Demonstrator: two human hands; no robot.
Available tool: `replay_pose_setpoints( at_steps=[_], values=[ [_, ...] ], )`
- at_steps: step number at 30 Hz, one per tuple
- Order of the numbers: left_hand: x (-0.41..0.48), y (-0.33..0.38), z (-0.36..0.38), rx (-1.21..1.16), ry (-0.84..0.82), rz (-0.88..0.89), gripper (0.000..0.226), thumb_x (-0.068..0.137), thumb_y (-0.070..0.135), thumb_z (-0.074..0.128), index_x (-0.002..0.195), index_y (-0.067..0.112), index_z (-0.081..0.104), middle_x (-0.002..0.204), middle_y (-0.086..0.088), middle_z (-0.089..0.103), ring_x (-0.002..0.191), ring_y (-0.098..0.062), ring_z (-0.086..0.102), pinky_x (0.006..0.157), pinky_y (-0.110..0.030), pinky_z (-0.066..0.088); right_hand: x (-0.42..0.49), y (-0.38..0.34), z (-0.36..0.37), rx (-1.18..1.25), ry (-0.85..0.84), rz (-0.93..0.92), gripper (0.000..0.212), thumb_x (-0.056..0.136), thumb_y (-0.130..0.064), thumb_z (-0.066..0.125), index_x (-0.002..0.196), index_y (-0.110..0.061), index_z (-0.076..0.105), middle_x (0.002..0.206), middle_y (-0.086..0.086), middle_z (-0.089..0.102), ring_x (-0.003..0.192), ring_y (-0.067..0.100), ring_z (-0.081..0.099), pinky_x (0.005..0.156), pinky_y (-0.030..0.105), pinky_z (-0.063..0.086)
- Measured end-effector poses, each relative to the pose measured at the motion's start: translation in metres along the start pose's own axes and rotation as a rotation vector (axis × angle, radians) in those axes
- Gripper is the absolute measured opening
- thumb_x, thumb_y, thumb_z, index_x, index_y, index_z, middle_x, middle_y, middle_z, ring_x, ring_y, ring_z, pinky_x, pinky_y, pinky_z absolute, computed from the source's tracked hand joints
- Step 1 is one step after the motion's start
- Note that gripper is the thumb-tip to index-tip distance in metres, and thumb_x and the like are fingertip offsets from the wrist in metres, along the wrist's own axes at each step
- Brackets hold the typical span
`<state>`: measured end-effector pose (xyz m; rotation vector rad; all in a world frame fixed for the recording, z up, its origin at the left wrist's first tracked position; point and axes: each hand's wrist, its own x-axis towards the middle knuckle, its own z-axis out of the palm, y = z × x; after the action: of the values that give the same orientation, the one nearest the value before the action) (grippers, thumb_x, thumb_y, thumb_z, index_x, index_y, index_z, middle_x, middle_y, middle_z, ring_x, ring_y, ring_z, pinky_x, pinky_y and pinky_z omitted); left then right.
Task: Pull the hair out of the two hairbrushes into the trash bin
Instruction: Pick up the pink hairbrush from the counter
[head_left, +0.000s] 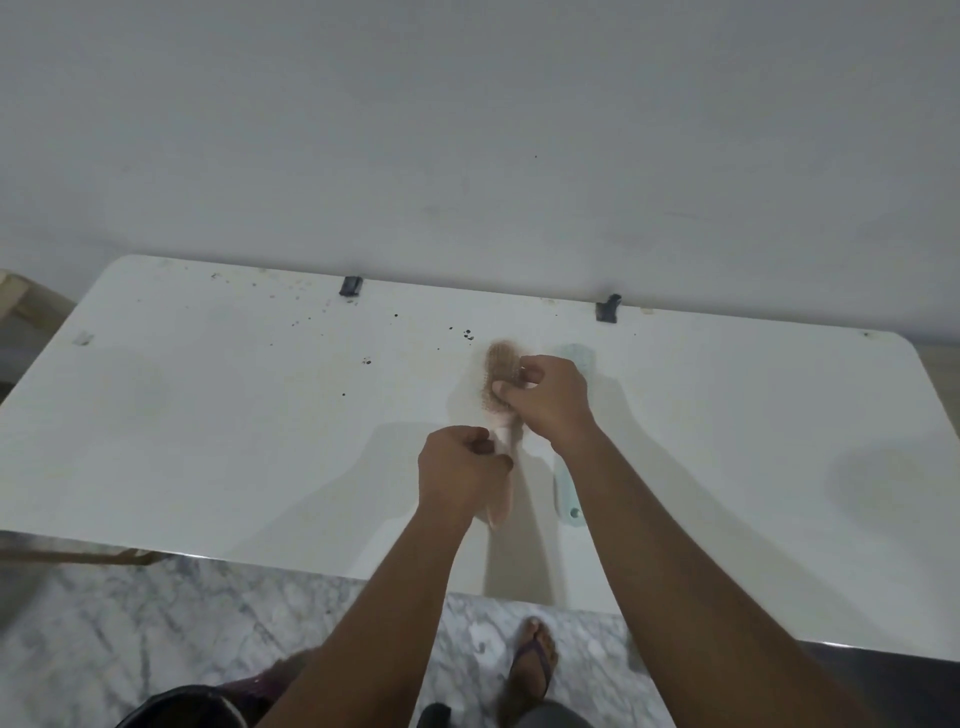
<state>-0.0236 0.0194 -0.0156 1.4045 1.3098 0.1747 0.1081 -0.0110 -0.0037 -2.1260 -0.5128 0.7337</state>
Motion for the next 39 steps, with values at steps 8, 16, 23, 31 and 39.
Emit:
replay_pose_setpoints(
  at_steps=[8,16,23,31,39],
  values=[
    [-0.002,-0.009,-0.007,-0.204,-0.043,-0.028,0.019,0.068,0.004,0.075,0.073,0.019,0.066,0.078,0.001,0.066,0.074,-0.018,0.061,0.084,-0.039,0.058,0.007,0.007,0.006,0.331,-0.098,0.123,0.061,0.080,-0.011,0.083,0.135,-0.006,0.058,0.122,0.009,0.071,0.104,0.017,0.069,0.099,0.039,0.056],
    [-0.008,-0.019,-0.048,-0.550,-0.241,-0.116,0.018,0.084,-0.001,0.073,0.099,0.008,0.079,0.097,-0.016,0.073,0.090,-0.031,0.068,0.093,-0.045,0.054,0.001,-0.018,0.020,0.472,-0.171,0.122,0.054,0.085,-0.001,0.076,0.134,0.000,0.056,0.118,0.015,0.071,0.104,0.024,0.072,0.090,0.040,0.060],
    [-0.009,-0.054,-0.150,-0.620,-0.309,-0.188,0.028,0.090,0.002,0.066,0.117,0.009,0.072,0.105,-0.015,0.077,0.102,-0.034,0.072,0.084,-0.050,0.056,-0.036,-0.067,0.096,0.459,-0.281,0.062,0.045,0.087,0.001,0.074,0.129,0.001,0.059,0.099,0.003,0.074,0.090,0.015,0.073,0.073,0.027,0.060],
    [-0.030,-0.130,-0.276,-0.758,-0.101,-0.184,0.032,0.091,0.000,0.066,0.121,0.009,0.068,0.114,-0.016,0.075,0.103,-0.038,0.073,0.092,-0.061,0.054,-0.094,-0.118,0.251,0.203,-0.399,-0.170,0.014,0.087,-0.013,0.076,0.097,-0.022,0.072,0.078,-0.024,0.065,0.088,0.002,0.067,0.093,0.041,0.059],
    [-0.070,-0.208,-0.347,-0.938,0.217,-0.190,0.031,0.092,0.001,0.065,0.121,0.008,0.069,0.117,-0.011,0.075,0.103,-0.034,0.073,0.084,-0.056,0.059,-0.149,-0.142,0.372,0.058,-0.733,-0.399,0.020,0.078,-0.033,0.074,0.095,-0.042,0.075,0.090,-0.014,0.077,0.096,0.013,0.074,0.089,0.046,0.060]
  ],
)
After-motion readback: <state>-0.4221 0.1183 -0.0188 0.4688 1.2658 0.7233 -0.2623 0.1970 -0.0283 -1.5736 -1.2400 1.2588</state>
